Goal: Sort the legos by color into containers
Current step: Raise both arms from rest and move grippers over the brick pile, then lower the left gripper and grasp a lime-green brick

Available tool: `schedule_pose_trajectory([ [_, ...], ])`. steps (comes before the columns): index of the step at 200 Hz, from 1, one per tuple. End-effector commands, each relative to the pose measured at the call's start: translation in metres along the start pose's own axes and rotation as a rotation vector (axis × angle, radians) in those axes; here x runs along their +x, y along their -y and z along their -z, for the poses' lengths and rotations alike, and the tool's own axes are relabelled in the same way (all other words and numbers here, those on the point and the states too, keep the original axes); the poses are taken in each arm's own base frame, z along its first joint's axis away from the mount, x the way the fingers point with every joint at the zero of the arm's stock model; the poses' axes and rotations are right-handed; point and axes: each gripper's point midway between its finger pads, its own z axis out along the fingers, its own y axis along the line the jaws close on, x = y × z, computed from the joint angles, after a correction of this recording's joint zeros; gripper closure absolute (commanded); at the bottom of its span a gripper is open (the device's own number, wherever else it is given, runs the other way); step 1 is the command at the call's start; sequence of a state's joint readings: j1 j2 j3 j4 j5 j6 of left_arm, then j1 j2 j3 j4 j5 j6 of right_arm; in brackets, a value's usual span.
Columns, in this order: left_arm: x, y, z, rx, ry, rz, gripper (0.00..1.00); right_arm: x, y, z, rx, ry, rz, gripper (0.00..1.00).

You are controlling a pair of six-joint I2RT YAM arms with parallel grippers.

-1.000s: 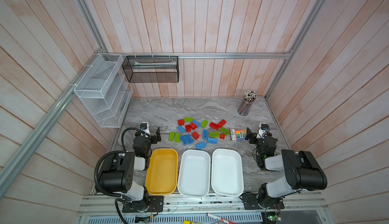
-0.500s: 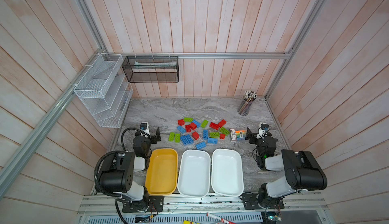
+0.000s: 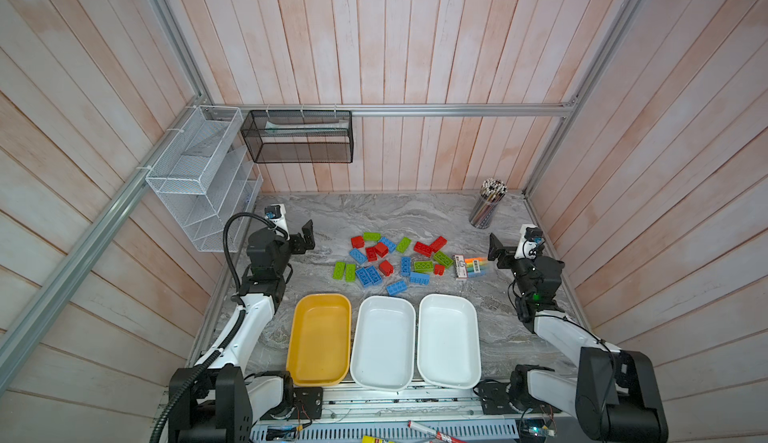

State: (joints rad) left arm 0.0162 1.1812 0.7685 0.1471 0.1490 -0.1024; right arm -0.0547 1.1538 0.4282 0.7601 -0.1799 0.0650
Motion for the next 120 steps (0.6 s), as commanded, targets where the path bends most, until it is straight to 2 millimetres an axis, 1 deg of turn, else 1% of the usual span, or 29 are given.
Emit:
schedule_pose_trajectory([
  [1, 0.069, 0.015, 0.009, 0.068, -0.382, 0.083, 0.0, 0.004, -0.032, 0.0, -0.173, -0.148, -0.052, 0.02],
  [3, 0.074, 0.017, 0.01, 0.073, -0.407, 0.086, 0.0, 0.003, -0.034, 0.0, -0.186, -0.157, -0.055, 0.02],
  [8, 0.076, 0.019, 0.01, 0.085, -0.44, 0.09, 0.0, 0.001, -0.041, 0.001, -0.217, -0.173, -0.056, 0.02],
  [11, 0.081, 0.02, 0.011, 0.089, -0.472, 0.094, 0.0, 0.001, -0.044, 0.002, -0.234, -0.187, -0.06, 0.02],
  [22, 0.089, 0.024, 0.013, 0.101, -0.545, 0.097, 0.0, -0.004, -0.059, 0.006, -0.311, -0.214, -0.064, 0.02],
  [29, 0.095, 0.027, 0.014, 0.11, -0.582, 0.1, 0.02, -0.006, -0.069, 0.01, -0.359, -0.231, -0.065, 0.02],
  [47, 0.1, 0.031, 0.014, 0.122, -0.644, 0.111, 0.06, -0.01, -0.094, 0.021, -0.466, -0.274, -0.059, 0.02],
  [65, 0.109, 0.04, 0.016, 0.165, -0.711, 0.055, 0.07, -0.007, -0.12, 0.033, -0.562, -0.344, -0.053, 0.02],
  [78, 0.12, 0.045, 0.018, 0.177, -0.763, 0.021, 0.07, -0.003, -0.137, 0.043, -0.614, -0.402, -0.031, 0.02],
  [99, 0.142, 0.052, 0.019, 0.2, -0.842, -0.002, 0.08, 0.0, -0.153, 0.058, -0.663, -0.468, -0.009, 0.02],
  [120, 0.16, 0.06, 0.012, 0.209, -0.893, -0.019, 0.1, 0.0, -0.166, 0.067, -0.701, -0.497, -0.004, 0.02],
])
